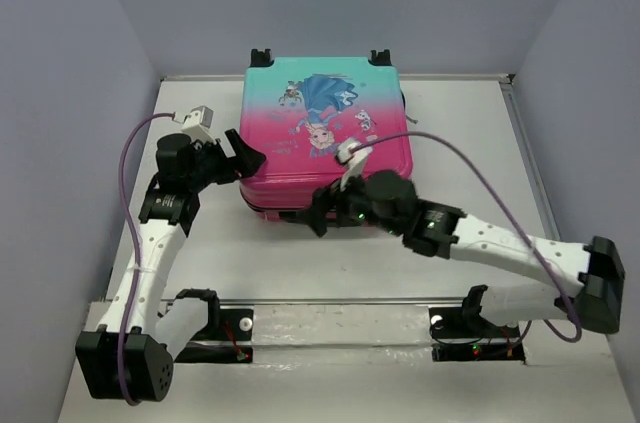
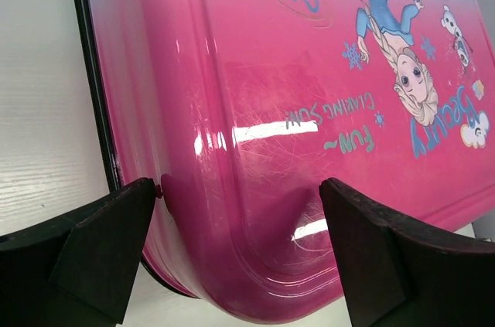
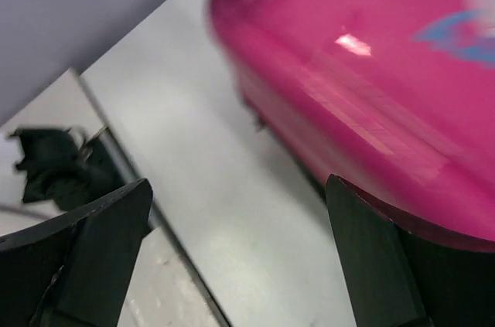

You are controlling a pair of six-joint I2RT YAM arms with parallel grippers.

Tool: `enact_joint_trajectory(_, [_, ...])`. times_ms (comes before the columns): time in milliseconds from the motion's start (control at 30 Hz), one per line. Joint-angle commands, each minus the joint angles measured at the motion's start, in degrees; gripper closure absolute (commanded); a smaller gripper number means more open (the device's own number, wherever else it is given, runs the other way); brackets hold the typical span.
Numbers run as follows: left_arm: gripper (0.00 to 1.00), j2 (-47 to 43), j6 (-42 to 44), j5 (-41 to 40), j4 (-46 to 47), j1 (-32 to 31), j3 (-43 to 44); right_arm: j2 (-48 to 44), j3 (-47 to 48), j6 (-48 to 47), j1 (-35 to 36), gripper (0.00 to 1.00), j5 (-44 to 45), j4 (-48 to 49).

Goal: Pack the luggage

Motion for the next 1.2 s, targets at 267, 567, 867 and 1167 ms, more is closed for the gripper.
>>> enact_joint_trajectory(267, [0.01,0.7,1.7,-10.9,0.8,-6.3,-0.5,-1.6,6.6,2.6,-46.3,0.00,-7.9,-12.0])
enact_joint_trajectory(567, [0.01,-1.9,-3.6,-11.1,4.2,-17.0,-4.5,16.6,18.8,1.1,-47.1,0.04,-33.2,-10.0])
enact_joint_trajectory(867, [0.01,-0.9,-14.7,-19.9,14.7,-41.8,-7.1,36.2,40.8,4.4,-47.1,0.08,-63.2,-9.9])
enact_joint_trajectory(1167, [0.01,-1.4,-13.1,-30.2,12.0,-47.4,1.6,49.7,74.0,6.7,-47.8,0.00,-55.5,-25.6])
